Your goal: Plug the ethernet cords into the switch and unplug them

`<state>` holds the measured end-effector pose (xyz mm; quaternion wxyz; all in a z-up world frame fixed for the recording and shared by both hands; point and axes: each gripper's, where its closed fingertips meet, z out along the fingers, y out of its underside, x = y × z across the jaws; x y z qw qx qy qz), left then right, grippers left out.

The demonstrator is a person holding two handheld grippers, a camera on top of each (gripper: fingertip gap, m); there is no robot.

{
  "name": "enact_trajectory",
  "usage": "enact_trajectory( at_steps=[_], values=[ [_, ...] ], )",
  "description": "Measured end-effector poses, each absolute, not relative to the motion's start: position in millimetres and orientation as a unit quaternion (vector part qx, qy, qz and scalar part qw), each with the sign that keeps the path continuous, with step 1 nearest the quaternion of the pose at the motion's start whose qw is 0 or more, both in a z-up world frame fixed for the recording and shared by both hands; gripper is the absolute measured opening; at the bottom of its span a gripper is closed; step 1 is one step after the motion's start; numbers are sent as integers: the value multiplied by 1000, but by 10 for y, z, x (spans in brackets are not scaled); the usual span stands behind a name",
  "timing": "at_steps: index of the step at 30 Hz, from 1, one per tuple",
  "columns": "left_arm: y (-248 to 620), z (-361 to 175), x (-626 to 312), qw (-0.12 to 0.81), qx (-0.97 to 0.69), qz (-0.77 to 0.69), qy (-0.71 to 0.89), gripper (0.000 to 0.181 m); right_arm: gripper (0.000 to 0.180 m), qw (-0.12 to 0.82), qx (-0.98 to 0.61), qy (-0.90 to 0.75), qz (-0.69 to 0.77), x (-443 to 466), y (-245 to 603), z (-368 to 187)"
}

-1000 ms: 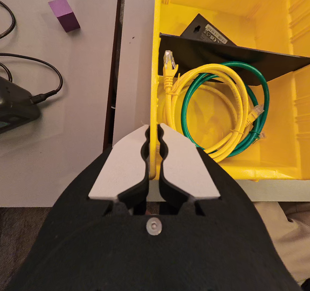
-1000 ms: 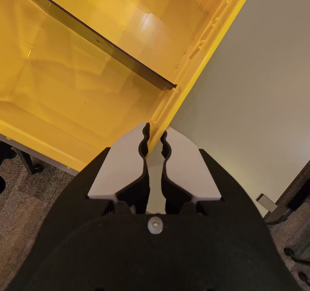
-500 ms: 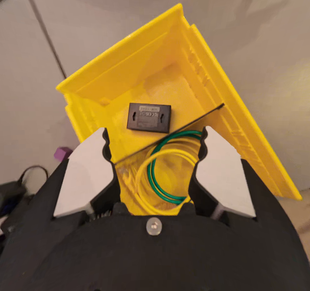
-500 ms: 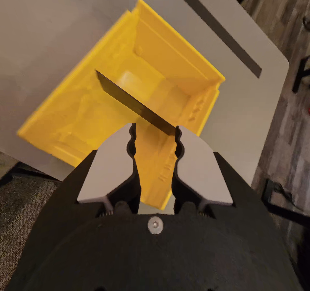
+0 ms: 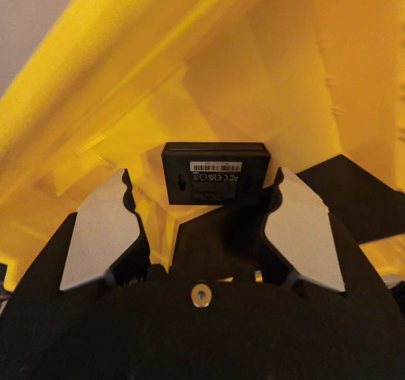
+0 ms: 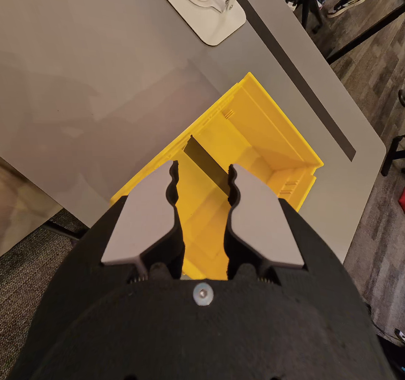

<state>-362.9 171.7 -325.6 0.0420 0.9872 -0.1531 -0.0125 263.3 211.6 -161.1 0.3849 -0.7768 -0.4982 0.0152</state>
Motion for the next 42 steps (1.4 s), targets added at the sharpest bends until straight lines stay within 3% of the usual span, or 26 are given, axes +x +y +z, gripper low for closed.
enact_trajectory(
  at_steps=[3,4,5,12,19,23,29,35,37,39,42],
  values=[
    [1691,-3393,-3649,63,984,-24,-165,122,43,391,-775,-496,19,2622,2116,-1589],
    [1687,-3424,-3597,64,984,-7,-166,105,43,392,-775,-496,20,2618,2114,-1591],
    [1701,-3440,-3597,60,985,-10,-163,100,43,392,-775,-495,20,2615,2112,-1597],
    [1798,-3266,-3578,-12,984,-14,-180,100,43,400,-759,-512,34,2410,2020,-1577],
    [1882,-2478,-3275,-141,950,-15,-277,99,54,456,-675,-576,70,1596,1825,-1416],
    [1847,-1859,-2733,-221,902,-19,-370,99,60,459,-624,-599,204,760,1526,-1341],
    [1607,-1489,-1676,-251,820,-85,-508,99,65,357,-645,-503,451,-284,1414,-1336],
    [1489,-1533,-868,-254,755,-134,-590,99,67,236,-646,-445,574,-834,1292,-1506],
    [1439,-1588,-671,-254,738,-133,-611,99,61,214,-641,-429,600,-884,1289,-1504],
    [1495,-1633,-673,-245,720,-191,-620,99,33,184,-624,-422,632,-890,1236,-1494],
    [1524,-1653,-619,-260,709,-202,-623,100,30,179,-617,-412,646,-857,1258,-1517]
  ],
)
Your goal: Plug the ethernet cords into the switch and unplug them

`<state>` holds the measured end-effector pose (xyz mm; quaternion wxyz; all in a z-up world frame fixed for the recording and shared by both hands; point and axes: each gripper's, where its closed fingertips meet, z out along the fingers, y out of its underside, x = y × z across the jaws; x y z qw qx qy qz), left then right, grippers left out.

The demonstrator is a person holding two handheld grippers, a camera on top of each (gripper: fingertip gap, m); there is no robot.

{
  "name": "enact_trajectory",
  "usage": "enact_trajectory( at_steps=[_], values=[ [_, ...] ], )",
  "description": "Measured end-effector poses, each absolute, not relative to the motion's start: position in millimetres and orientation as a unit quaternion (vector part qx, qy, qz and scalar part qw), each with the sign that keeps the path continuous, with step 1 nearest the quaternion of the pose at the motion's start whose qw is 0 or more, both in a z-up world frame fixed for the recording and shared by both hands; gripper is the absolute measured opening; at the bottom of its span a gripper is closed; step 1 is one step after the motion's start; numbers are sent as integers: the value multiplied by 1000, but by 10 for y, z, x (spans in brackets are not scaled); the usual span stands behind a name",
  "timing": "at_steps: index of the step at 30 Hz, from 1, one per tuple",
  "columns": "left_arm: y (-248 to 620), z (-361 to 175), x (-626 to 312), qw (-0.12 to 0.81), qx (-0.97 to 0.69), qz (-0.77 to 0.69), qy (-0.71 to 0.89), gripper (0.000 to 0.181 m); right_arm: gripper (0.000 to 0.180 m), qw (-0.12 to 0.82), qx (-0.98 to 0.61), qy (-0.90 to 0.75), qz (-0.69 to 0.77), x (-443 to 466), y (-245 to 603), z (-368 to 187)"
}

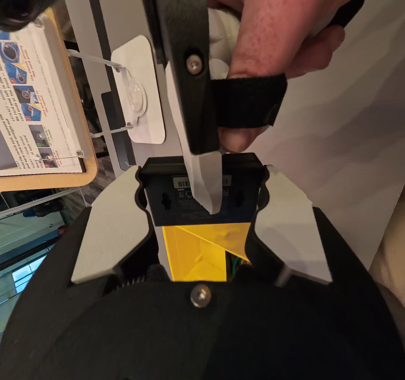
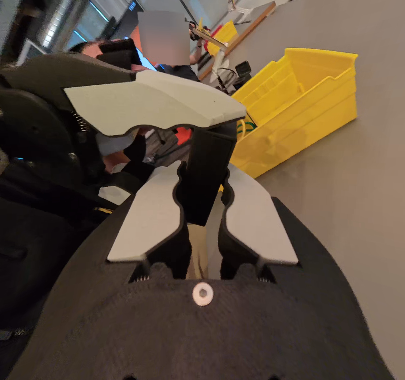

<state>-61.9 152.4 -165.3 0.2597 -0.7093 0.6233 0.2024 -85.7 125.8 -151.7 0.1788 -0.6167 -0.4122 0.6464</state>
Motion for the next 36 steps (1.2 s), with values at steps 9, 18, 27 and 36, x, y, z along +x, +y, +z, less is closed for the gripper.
enact_trajectory(
  at_steps=[9,18,27,36],
  values=[
    [1277,-1153,-425,475,-658,49,583,124,29,94,-464,-405,782,-374,1071,-1107],
    [1154,-1201,-150,534,-603,-3,592,112,29,49,-374,-421,825,-217,825,-938],
    [1128,-1233,-147,564,-602,-55,563,121,29,29,-398,-418,816,-287,818,-1060],
    [1159,-1302,-195,568,-615,-88,540,118,51,70,-427,-425,795,-368,843,-1063]
  ],
)
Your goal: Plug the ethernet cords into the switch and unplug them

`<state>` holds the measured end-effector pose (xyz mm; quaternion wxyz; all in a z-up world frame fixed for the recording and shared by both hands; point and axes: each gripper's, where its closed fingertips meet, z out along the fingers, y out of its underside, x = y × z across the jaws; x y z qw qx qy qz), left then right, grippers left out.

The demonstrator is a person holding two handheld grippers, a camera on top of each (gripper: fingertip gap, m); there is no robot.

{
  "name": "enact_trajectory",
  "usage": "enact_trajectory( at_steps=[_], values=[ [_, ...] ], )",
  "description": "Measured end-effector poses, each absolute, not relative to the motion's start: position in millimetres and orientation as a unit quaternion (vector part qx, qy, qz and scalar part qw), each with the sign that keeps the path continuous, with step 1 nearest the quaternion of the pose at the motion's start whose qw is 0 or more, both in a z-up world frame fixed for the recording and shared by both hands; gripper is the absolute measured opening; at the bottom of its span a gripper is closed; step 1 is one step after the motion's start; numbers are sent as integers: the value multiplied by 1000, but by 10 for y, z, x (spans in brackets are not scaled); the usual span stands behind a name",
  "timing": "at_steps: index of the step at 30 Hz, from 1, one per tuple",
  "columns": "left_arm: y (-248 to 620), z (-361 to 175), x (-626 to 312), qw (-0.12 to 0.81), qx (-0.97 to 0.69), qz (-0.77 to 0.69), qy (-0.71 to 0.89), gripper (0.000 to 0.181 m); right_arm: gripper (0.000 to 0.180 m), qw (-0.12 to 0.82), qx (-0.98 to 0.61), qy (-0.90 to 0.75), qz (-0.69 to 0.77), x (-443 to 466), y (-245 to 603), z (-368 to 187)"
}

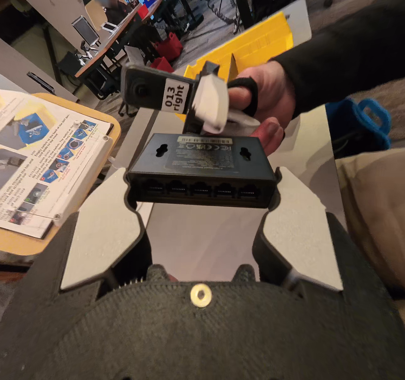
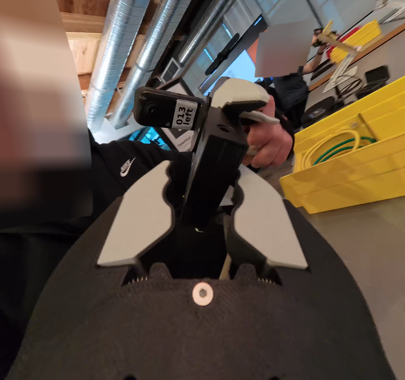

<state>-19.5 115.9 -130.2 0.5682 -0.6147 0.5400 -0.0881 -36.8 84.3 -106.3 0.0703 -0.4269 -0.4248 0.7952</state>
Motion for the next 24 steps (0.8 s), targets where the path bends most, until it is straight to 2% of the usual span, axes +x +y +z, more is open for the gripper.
enact_trajectory(
  at_steps=[3,6,8,15,17,24],
  values=[
    [1182,-1224,-268,575,-634,-169,489,118,90,173,-447,-442,758,-388,986,-1034],
    [1172,-1153,-293,569,-643,-249,448,118,111,319,-453,-511,657,-361,1058,-1040],
    [1158,-1129,-263,564,-643,-280,436,117,121,376,-458,-560,580,-389,1031,-1084],
    [1095,-1114,-189,547,-641,-318,434,117,112,386,-443,-570,575,-470,903,-1053],
    [1081,-1132,-179,539,-643,-321,439,118,100,375,-439,-551,603,-438,934,-1022],
    [1072,-1122,-165,537,-641,-323,443,117,100,372,-443,-565,589,-419,931,-1050]
  ],
)
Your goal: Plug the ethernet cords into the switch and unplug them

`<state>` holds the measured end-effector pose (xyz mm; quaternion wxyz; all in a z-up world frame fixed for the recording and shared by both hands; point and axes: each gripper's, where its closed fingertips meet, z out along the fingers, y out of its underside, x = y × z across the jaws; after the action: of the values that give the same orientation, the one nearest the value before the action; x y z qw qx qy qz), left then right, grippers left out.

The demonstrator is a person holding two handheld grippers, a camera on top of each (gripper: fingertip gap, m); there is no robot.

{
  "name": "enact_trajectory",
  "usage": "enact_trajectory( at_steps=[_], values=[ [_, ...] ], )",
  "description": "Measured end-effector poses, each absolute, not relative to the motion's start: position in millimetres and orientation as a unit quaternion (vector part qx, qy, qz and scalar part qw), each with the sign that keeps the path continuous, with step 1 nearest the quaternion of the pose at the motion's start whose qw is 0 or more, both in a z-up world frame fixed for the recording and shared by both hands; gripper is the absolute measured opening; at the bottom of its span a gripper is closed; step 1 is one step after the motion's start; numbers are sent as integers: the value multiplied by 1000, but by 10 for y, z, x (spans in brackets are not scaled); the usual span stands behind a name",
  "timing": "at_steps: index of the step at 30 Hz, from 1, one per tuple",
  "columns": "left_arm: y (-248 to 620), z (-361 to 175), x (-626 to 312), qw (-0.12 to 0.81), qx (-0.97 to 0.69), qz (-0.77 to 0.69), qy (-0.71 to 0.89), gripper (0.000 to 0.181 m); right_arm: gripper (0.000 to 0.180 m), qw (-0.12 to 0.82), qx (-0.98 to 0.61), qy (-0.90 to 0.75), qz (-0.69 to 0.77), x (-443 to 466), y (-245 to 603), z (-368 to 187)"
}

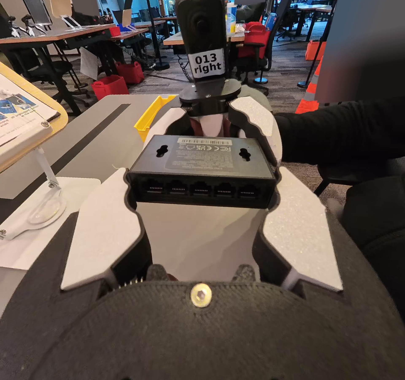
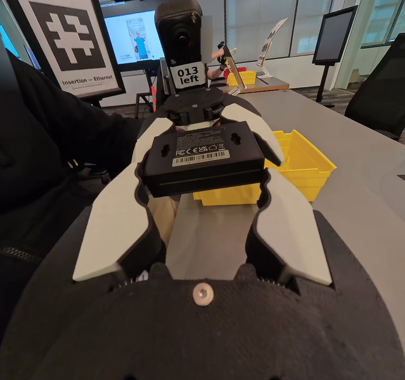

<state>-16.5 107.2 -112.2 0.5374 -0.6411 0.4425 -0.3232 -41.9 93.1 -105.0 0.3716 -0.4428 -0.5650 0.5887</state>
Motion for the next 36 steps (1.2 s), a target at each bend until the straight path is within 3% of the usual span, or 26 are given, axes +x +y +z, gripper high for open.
enact_trajectory(
  at_steps=[7,11,14,18,24,28,36],
  values=[
    [1044,-1051,-200,560,-620,-319,448,111,99,345,-437,-519,649,-369,987,-950],
    [1135,-961,-318,613,-604,-207,466,111,99,315,-440,-498,678,-303,1025,-918],
    [1151,-948,-359,645,-559,-39,520,92,99,280,-446,-470,708,-300,1043,-898],
    [1159,-1032,-330,629,-526,89,566,38,100,242,-447,-464,726,-337,981,-926],
    [1069,-993,-274,640,-512,64,570,27,98,255,-449,-474,713,-350,946,-899],
    [1015,-974,-236,640,-499,57,581,27,114,258,-451,-511,685,-369,831,-917],
    [915,-961,-152,632,-438,144,623,27,118,142,-435,-505,732,-375,591,-967]
  ],
)
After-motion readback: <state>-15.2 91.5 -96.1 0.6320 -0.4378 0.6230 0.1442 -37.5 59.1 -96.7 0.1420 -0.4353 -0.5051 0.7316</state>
